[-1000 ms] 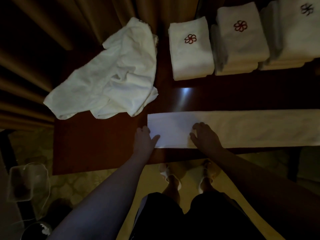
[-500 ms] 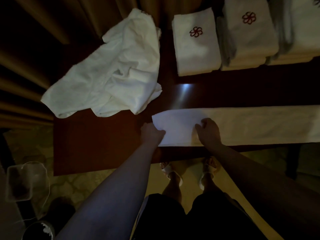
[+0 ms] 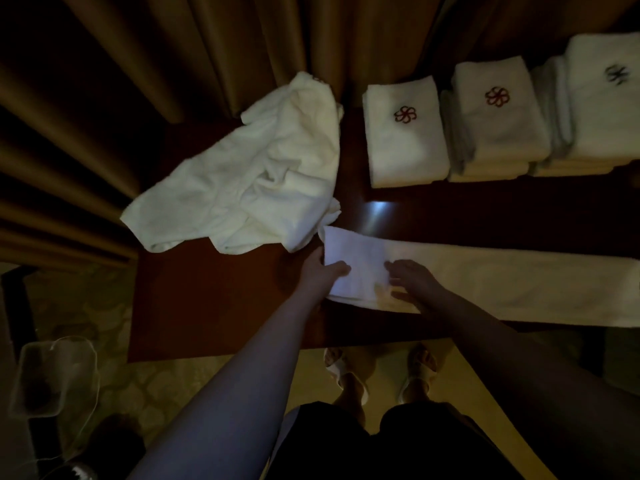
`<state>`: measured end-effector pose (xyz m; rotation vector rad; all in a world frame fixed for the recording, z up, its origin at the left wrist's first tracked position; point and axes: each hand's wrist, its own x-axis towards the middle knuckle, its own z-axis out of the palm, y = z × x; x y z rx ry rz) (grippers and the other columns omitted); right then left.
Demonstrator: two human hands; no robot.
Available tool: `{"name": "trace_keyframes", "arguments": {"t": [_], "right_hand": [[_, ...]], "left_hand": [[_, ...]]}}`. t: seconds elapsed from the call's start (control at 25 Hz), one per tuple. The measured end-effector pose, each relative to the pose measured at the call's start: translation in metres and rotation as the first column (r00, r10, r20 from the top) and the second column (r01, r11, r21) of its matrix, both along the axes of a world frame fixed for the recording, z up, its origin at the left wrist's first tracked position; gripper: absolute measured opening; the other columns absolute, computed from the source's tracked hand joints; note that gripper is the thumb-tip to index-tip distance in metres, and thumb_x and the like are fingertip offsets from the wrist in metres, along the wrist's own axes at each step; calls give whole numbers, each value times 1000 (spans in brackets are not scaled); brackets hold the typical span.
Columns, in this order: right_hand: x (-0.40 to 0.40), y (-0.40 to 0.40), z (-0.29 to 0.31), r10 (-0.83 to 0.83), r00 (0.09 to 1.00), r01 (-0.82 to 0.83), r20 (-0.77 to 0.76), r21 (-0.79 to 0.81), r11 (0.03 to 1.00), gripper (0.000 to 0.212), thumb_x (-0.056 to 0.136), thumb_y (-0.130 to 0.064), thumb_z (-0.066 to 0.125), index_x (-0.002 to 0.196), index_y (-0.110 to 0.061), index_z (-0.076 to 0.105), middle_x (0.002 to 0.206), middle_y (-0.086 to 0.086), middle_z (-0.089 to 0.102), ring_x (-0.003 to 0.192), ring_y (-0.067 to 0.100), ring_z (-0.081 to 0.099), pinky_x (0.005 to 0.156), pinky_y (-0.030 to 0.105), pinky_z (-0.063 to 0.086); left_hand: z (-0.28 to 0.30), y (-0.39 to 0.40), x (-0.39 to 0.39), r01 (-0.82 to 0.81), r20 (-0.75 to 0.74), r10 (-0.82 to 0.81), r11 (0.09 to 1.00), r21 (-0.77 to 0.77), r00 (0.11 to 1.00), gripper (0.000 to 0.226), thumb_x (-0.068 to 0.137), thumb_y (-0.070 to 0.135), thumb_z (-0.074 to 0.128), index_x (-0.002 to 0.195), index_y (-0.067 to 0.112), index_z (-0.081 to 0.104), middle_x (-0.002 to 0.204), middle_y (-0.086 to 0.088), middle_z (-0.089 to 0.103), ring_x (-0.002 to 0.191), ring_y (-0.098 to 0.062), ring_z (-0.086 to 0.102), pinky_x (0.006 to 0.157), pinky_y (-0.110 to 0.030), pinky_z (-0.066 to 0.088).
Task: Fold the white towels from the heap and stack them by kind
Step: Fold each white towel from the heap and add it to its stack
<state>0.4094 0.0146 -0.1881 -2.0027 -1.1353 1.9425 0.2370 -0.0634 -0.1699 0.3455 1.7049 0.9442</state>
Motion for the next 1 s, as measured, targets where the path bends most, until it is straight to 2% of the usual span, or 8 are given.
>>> {"name": "trace_keyframes", "arguments": {"t": [0.12,0.24,0.36,0.52,0.6,0.68,0.88,1.0], "right_hand": [[-13,-1,36,-101,969,77,-226,-110,991,40,93,-43,56,119,-13,56,115,14,61,102,24,60,82,37,52],[-9,0,60,-54,941,30,-335,-77,997,44,91,-52,53,118,-18,62,111,9,68,101,21,64,77,33,53],[17,8,72,-53,964,61,-262,24,998,44,90,-44,60,117,-10,63,109,10,70,100,22,66,83,37,54],[61,20,75,-103,981,121,-163,102,987,37,87,-37,66,106,-5,65,90,8,71,80,21,69,68,31,53],[82,25,72,-132,988,142,-76,149,979,27,91,-27,63,105,-5,64,92,13,69,79,24,66,67,30,52],[108,32,60,-164,985,172,-59,168,971,33,92,-20,60,118,1,61,110,22,66,94,34,64,80,41,55],[170,55,36,-166,983,177,-79,162,971,42,95,-21,57,131,1,52,130,22,56,116,40,55,87,41,49],[194,71,11,-147,989,148,-15,144,978,43,97,-22,55,133,1,51,134,23,52,119,41,52,95,45,46]], "left_hand": [[21,12,23,104,-126,-98,994,38,987,36,82,7,65,118,12,61,99,-1,64,84,-13,60,61,-17,44],[37,23,57,138,-124,-125,986,96,984,13,86,17,63,99,20,65,94,-2,68,86,-16,63,68,-23,48],[45,32,84,243,-42,-240,964,111,970,13,87,29,57,89,28,70,95,-2,71,91,-20,66,85,-37,50],[50,51,117,417,-18,-417,905,84,909,28,98,11,44,117,2,63,118,-15,63,111,-30,59,98,-43,49],[52,60,136,429,7,-431,900,77,903,29,96,3,46,120,0,60,115,-11,63,110,-26,60,94,-37,52],[43,67,152,330,30,-331,943,27,943,22,92,4,52,109,4,66,108,-10,67,102,-25,63,83,-33,54],[-2,75,169,253,-280,-284,957,-143,917,23,97,17,51,102,3,68,110,-15,65,99,-27,60,87,-38,48],[-24,76,171,222,-368,-308,940,-258,877,23,93,15,56,110,2,64,114,-16,64,103,-30,60,85,-37,48]]}}
